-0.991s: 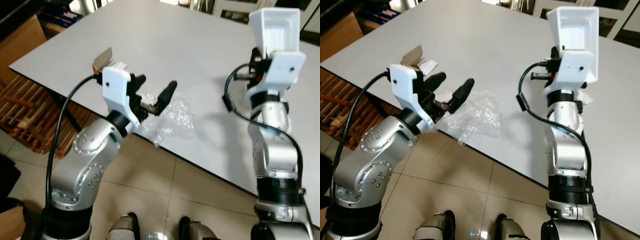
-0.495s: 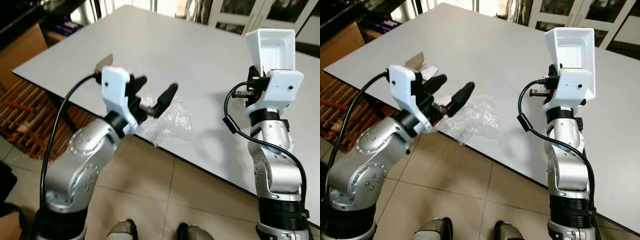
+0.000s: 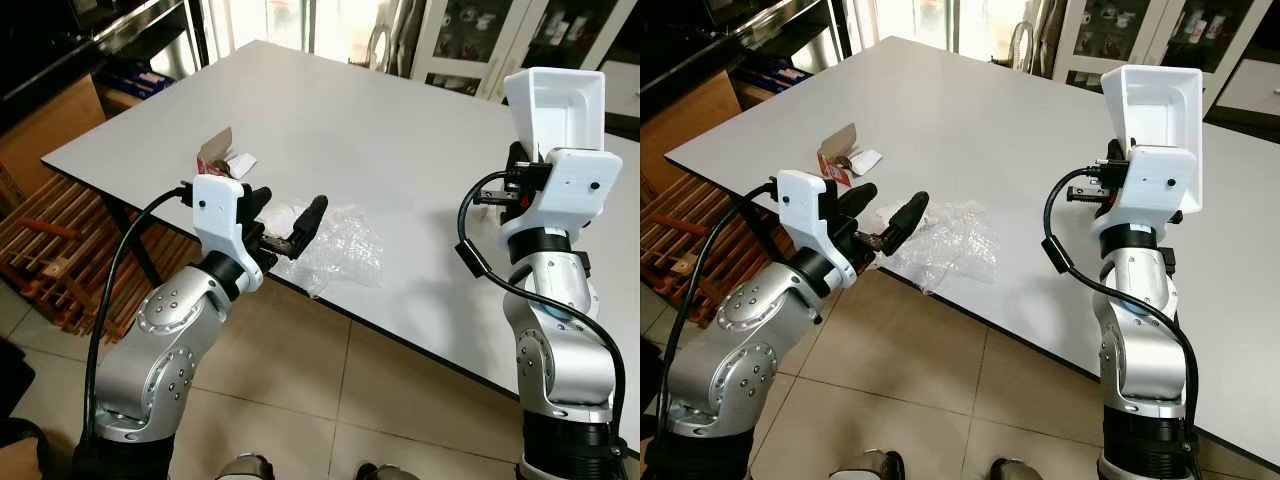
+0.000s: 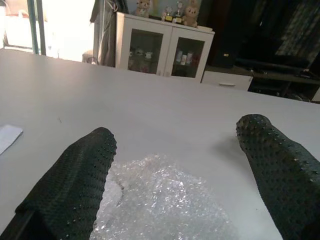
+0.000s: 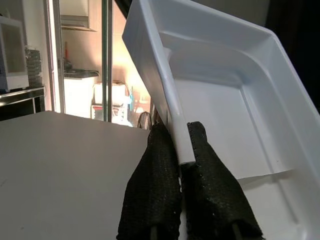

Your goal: Picking trash to rubbish bin

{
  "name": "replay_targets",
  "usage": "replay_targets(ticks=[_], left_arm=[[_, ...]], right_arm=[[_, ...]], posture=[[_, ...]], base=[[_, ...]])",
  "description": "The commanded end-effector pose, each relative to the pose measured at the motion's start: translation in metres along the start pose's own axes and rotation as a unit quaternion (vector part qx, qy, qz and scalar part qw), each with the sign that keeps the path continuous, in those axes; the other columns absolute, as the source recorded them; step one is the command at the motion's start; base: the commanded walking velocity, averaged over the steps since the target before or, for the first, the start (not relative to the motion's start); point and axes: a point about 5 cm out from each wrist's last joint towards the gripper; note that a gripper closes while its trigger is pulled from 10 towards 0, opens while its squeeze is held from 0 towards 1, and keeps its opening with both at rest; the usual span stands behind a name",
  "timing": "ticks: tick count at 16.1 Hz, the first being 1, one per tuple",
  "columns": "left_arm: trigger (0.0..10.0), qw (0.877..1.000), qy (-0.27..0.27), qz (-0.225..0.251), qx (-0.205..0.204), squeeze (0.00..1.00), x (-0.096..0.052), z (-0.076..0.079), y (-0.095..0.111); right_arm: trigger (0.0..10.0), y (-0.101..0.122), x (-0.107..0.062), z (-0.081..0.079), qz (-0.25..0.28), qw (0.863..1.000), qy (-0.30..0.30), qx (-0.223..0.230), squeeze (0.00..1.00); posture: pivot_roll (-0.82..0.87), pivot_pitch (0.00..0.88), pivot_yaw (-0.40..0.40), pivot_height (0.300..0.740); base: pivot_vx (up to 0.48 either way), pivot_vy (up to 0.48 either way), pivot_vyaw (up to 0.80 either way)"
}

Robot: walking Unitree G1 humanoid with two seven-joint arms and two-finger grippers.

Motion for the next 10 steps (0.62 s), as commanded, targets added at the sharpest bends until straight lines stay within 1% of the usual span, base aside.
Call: replay_targets(ticks=[1, 5, 6, 10], left_arm=[[10.0, 1.000, 0.005, 0.000, 0.001, 0.00, 0.0013, -0.0005, -0.0015], [10.0, 1.000, 0.012, 0.002, -0.002, 0.00, 0.0037, -0.0025, -0.0047], [10.0, 1.000, 0.011, 0.002, -0.003, 0.00, 0.0038, -0.0016, -0.0049], [10.0, 1.000, 0.003, -0.001, -0.003, 0.00, 0.0057, 0.0004, -0.0054]], right_arm=[[10.0, 0.0031, -0.0009, 0.0033, -0.001, 1.000, -0.010, 0.000, 0.00], [10.0, 0.0030, 0.0003, 0.0029, -0.011, 1.000, -0.005, -0.003, 0.00], [10.0, 0.0035, 0.0002, 0.0028, -0.010, 1.000, -0.004, -0.003, 0.00], [10.0, 0.0031, 0.0001, -0.0010, -0.013, 1.000, 0.001, 0.001, 0.00]], posture=[[0.03, 0.057, -0.016, 0.740], [0.03, 0.058, -0.023, 0.740], [0.03, 0.062, -0.025, 0.740], [0.03, 0.063, -0.017, 0.740]], base=[[0.000, 0.000, -0.60], [0.000, 0.000, -0.79], [0.000, 0.000, -0.49], [0.000, 0.000, 0.00]])
Point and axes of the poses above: a point about 5 cm out from each wrist's last joint towards the gripper, its own x axis pointing out of the wrist towards the gripper, its own y axis along the axis of the wrist's last joint, z = x × y, and after that the axes turned 6 degrees about -x, right-handed
